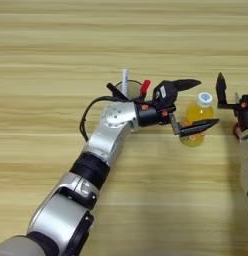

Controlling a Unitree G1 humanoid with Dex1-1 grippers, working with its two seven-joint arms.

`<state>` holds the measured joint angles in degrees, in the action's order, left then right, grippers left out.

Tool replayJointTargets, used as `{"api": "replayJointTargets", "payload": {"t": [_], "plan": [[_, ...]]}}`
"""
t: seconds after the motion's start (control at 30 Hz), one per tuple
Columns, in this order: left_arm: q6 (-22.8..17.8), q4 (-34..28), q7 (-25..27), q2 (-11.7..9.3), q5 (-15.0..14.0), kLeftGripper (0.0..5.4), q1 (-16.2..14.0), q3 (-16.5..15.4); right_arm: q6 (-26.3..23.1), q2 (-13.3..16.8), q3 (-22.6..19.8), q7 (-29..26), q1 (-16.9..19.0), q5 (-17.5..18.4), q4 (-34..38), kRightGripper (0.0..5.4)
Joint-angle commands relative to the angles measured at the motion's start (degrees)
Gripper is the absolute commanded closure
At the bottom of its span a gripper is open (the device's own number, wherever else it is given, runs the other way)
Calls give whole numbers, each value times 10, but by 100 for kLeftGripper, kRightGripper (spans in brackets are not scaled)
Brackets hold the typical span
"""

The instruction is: Move the objects on the table

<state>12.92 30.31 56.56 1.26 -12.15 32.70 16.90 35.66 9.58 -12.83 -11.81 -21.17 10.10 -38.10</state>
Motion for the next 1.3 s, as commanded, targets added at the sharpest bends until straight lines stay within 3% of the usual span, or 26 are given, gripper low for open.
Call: {"api": "replayJointTargets", "payload": {"t": [0.03, 0.37, 0.73, 1.3], "plan": [[7, 17, -6, 7, 25, 3, 18, 8, 7, -3, 4, 1, -3, -4, 7, 0], [33, 68, -56, 17, 85, 97, 33, 21, 8, -4, 4, 3, -3, -7, 6, 0], [51, 100, -81, 29, 93, 219, 48, 14, 9, -4, 3, 3, -5, -8, 3, 0], [69, 123, -101, 35, 96, 364, 56, 11, 12, -3, 4, 3, -3, -12, 2, 0]]}}
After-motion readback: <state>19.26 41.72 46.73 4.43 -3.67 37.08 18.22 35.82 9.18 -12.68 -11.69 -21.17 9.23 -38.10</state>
